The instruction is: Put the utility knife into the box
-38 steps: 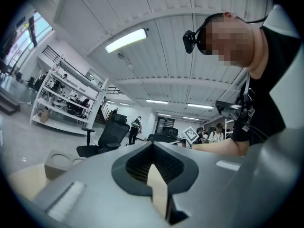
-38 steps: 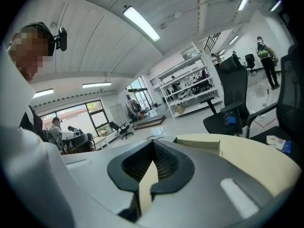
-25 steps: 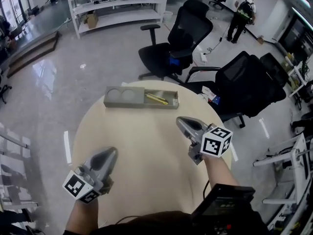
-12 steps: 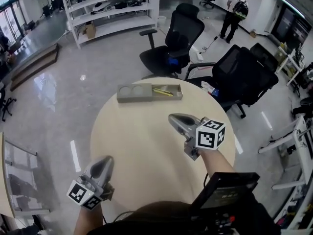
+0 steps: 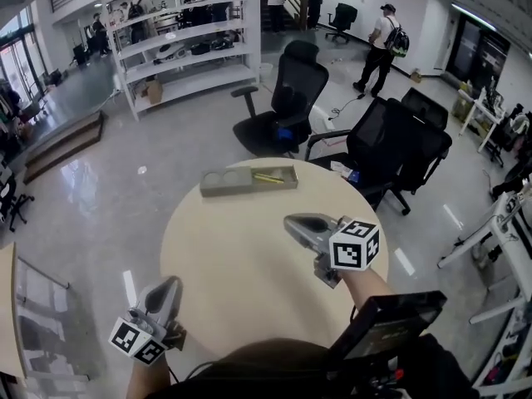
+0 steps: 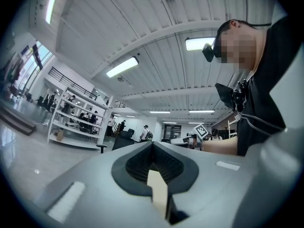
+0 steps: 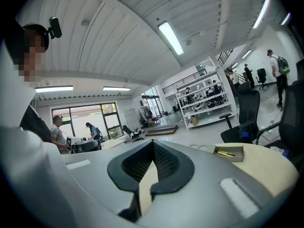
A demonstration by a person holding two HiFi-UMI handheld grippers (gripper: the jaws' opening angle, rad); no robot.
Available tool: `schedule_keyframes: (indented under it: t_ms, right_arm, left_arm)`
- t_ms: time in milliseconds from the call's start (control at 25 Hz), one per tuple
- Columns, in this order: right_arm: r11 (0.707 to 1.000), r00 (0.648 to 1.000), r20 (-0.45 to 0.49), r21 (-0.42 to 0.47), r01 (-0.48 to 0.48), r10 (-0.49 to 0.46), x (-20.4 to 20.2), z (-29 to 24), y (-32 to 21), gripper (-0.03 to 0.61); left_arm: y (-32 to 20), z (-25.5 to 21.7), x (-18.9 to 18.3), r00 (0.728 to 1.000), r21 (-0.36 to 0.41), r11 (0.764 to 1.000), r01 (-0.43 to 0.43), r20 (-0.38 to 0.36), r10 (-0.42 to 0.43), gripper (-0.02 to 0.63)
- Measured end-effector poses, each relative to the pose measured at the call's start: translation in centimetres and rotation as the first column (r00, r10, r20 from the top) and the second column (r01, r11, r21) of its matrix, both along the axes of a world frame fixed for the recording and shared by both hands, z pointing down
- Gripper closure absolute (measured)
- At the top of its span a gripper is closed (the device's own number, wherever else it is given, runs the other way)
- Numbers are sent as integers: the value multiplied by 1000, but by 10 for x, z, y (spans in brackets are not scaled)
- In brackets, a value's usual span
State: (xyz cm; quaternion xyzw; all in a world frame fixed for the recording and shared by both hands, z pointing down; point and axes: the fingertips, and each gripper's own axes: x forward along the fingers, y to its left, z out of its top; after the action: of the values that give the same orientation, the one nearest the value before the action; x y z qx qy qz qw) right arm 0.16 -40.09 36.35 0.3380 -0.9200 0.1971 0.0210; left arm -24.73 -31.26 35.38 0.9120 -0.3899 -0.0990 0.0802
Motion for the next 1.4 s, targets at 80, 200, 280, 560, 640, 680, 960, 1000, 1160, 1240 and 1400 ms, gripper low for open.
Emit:
schedule_keyframes:
  t_ms: [80, 200, 280, 560, 640, 680, 960, 1000, 1160, 1240, 1400]
  right_arm:
    - [999, 1000, -7, 31, 17, -17, 17, -12, 17, 565]
    - [998, 999, -12, 48, 37, -36, 55, -21, 47, 565]
    - [997, 999, -18, 55, 48, -47, 84, -25, 66, 566]
    - [997, 997, 55, 59, 59, -62, 174, -33, 117, 566]
    - [997, 997, 65, 59, 40, -44, 192, -34, 128, 566]
    - [997, 997, 63, 63, 33, -36, 197, -36, 132, 566]
    - [995, 997, 81, 97, 4, -11, 179, -39, 154, 566]
    - [995, 997, 75, 99, 5, -12, 174, -40, 156, 566]
    - [993, 998, 51, 112, 21, -27, 153, -46, 159, 566]
    - [992, 999, 29, 119, 41, -45, 142, -47, 162, 566]
    - [992, 998, 10, 109, 68, -69, 129, -42, 165, 566]
  left_arm:
    - [13, -9, 14, 1000, 13, 1000, 24, -2, -24, 612]
    - [37, -20, 56, 999, 28, 999, 41, -22, -40, 612]
    - [51, -26, 93, 999, 37, 999, 27, -27, -26, 612]
    - [83, -37, 192, 1000, 33, 999, -21, 16, 20, 612]
    - [93, -40, 210, 999, 37, 999, -36, 25, 35, 612]
    - [97, -42, 214, 999, 43, 998, -41, 28, 40, 612]
    - [99, -55, 191, 998, 79, 995, -62, 19, 60, 612]
    - [100, -58, 187, 998, 90, 994, -66, 15, 65, 612]
    - [102, -52, 168, 998, 84, 995, -57, -6, 58, 612]
    - [103, -44, 162, 998, 64, 997, -51, -20, 52, 612]
    - [107, -32, 161, 997, 41, 997, -60, -41, 62, 612]
